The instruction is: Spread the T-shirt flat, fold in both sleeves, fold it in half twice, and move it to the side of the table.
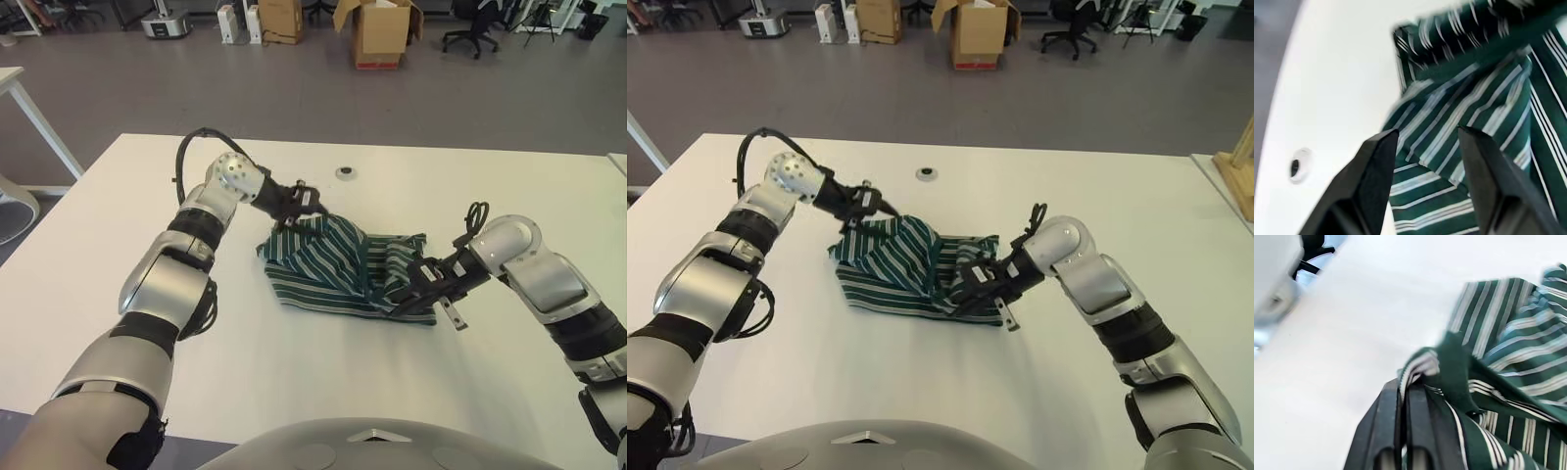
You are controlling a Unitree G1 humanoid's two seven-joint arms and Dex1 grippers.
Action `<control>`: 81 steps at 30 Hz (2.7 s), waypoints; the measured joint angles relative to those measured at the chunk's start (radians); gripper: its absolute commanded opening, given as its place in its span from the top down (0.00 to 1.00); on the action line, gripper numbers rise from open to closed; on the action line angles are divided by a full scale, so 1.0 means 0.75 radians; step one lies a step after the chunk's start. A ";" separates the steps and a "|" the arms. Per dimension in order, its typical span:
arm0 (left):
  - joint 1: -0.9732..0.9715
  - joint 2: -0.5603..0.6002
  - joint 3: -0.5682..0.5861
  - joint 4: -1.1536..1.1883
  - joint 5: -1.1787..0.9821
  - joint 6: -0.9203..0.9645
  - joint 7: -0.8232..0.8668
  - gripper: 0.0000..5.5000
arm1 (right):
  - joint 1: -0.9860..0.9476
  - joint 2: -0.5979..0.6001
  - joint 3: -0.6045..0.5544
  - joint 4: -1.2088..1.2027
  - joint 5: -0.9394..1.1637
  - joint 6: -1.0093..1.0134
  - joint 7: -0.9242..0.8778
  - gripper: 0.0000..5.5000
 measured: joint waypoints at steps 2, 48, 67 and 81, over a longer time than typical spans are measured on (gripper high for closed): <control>-0.026 -0.011 -0.056 0.077 0.080 -0.113 -0.028 0.59 | 0.013 -0.016 0.024 -0.090 0.044 0.069 0.014 0.99; -0.092 -0.268 0.436 0.302 -0.066 0.510 0.085 0.59 | 0.228 -0.122 0.200 -0.468 0.221 0.286 -0.177 0.99; -0.067 -0.234 0.378 0.289 0.032 0.323 0.079 0.59 | -0.103 -0.022 0.006 0.396 -0.104 0.058 -0.467 0.99; 0.002 -0.043 0.212 0.289 0.126 0.284 -0.256 0.59 | 0.007 0.493 0.114 0.591 -0.232 -0.318 -0.803 0.99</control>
